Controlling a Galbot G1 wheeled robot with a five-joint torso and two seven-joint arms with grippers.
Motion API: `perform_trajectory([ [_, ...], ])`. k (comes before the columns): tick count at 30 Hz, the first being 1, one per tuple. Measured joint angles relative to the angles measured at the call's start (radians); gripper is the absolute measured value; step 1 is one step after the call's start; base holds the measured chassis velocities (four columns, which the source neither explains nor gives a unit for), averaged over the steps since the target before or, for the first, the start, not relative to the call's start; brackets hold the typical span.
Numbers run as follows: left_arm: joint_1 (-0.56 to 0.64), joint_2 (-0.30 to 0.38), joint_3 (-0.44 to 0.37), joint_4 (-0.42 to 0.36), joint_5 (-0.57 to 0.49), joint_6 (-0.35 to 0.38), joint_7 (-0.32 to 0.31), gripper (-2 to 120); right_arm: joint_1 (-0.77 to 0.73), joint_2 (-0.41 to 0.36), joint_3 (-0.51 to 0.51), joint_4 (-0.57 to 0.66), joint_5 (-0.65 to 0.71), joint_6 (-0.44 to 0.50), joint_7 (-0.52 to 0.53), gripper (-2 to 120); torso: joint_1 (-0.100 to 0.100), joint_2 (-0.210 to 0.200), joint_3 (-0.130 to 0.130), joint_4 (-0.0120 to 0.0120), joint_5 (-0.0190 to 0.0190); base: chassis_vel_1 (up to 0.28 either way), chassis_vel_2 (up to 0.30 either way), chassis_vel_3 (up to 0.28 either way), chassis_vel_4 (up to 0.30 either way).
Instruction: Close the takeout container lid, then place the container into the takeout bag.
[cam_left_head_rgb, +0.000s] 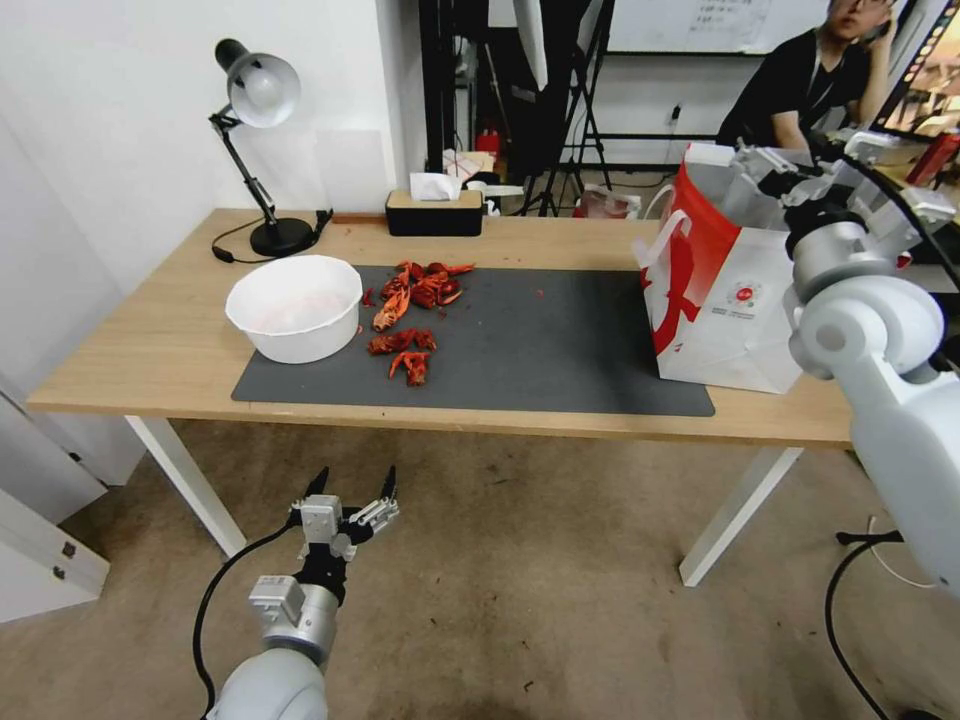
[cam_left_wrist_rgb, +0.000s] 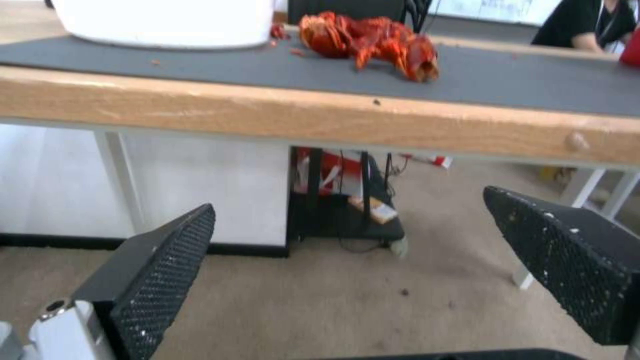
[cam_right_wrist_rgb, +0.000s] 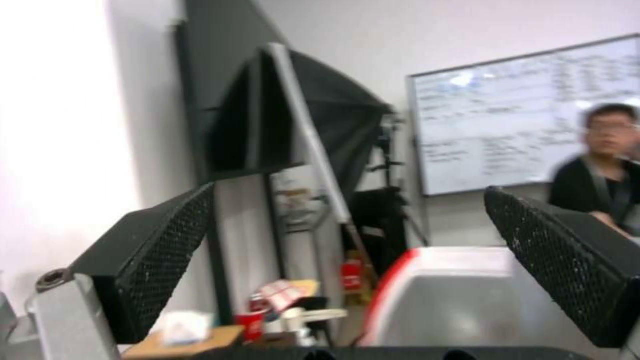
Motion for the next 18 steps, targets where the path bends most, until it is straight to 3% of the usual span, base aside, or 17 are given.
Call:
perform_trajectory([
  [9, 0.004, -0.01, -0.007, 0.001, -0.004, -0.039, 0.03, 100, -0.313, -0.038, 0.073, 0.119, -0.109, 0.076, -0.085, 100, 0.0, 0.0, 0.0, -0.0003, 0.0001, 0.0, 0.0, 0.0, 0.0],
  [18, 0.044, -0.04, -0.043, -0.005, 0.033, -0.089, 0.036, 100, -0.572, 0.012, 0.089, 0.134, -0.244, 0.175, -0.099, 100, 0.0, 0.0, 0.0, 0.0003, 0.0001, 0.0, 0.0, 0.0, 0.0],
])
